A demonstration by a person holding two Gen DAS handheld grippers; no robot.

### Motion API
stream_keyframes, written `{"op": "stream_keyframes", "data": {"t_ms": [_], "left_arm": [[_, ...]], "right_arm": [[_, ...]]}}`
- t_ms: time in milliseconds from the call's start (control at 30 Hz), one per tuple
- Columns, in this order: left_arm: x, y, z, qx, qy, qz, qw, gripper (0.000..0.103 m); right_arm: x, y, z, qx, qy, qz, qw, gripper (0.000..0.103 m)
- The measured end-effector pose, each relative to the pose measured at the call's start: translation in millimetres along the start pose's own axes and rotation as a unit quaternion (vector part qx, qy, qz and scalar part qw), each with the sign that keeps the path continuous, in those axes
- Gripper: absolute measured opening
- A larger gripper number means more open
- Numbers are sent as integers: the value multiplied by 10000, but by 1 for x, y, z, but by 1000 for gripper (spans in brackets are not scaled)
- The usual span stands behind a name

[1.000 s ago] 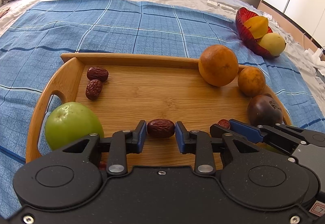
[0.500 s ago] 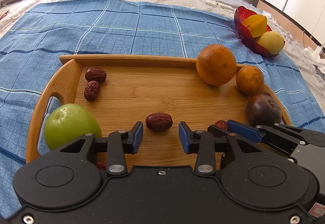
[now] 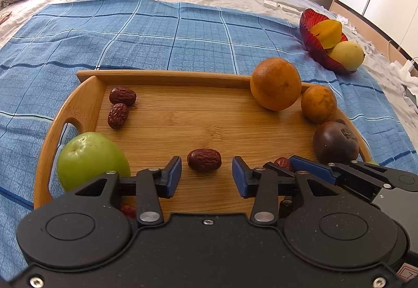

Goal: Organize fruits
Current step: 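Open the left gripper to drop its date while the right gripper releases its date on the tray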

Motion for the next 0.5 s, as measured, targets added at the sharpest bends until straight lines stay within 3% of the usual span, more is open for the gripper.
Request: {"op": "stream_keyframes", "data": {"t_ms": [500], "left_arm": [[8,4,19,188,-83,-66,9998,43]], "right_arm": [[4,6,13,132,-61,-66,9999,54]]}}
Point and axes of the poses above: each gripper's, at about its wrist camera, not at the fingertips, and z roughly against the way its jaws point, x to its right, y to its top, the point moved 6 cm from there along -z, roughly the way its jaws point
